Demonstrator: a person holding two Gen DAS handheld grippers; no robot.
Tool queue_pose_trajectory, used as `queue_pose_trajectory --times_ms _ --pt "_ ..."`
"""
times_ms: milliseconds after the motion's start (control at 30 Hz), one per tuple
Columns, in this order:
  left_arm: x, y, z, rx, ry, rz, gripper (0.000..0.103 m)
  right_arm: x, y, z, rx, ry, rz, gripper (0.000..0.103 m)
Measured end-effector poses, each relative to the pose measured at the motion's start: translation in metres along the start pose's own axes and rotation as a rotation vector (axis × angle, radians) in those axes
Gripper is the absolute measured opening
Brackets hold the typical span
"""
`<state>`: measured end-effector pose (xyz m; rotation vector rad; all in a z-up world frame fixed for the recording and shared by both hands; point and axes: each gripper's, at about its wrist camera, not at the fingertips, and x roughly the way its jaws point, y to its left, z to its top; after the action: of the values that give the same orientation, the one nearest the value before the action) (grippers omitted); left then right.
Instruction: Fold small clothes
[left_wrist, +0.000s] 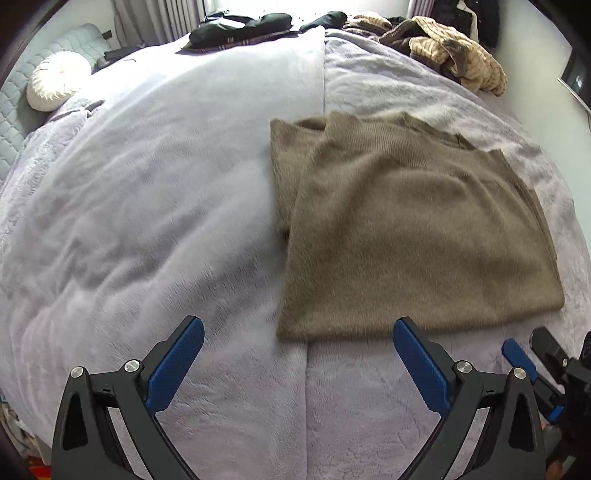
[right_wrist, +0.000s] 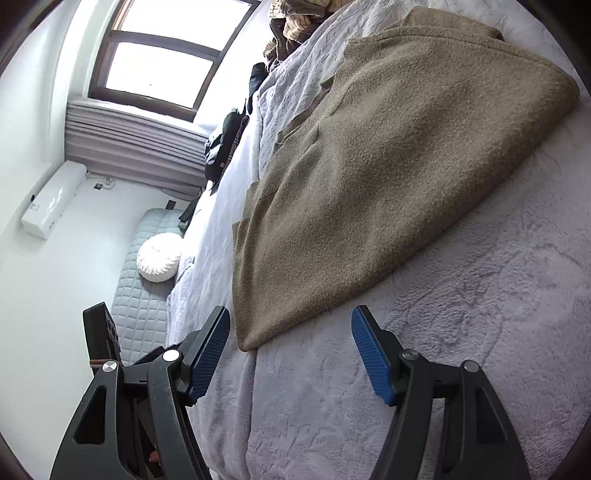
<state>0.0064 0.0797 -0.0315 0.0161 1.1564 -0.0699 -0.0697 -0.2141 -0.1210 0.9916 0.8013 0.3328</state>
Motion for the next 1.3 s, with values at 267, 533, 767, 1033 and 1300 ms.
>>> queue_pose_trajectory --times_ms 267,533,767,1033,1300 --pt "-0.006 0.001 0.008 0.002 -0.024 0.009 0.103 -0.001 -0.003 -0.003 0.013 -0.002 -0.001 0.072" --pt "0.000 0.013 0.011 -0.017 -0.031 -0.029 0.103 0.001 -0.003 -0.007 0.021 0.021 -0.026 0.072" --pt "0.014 0.032 0.015 -0.070 -0.057 -0.102 0.103 0.015 0.001 -0.005 0.024 0.078 -0.033 0.072" --pt "0.046 0.063 0.018 -0.149 -0.027 -0.236 0.103 0.083 0.024 -0.006 0.005 0.241 -0.044 0.072" --pt "0.068 0.071 0.032 -0.165 -0.012 -0.377 0.103 0.123 0.040 0.009 0.033 0.174 -0.066 0.068"
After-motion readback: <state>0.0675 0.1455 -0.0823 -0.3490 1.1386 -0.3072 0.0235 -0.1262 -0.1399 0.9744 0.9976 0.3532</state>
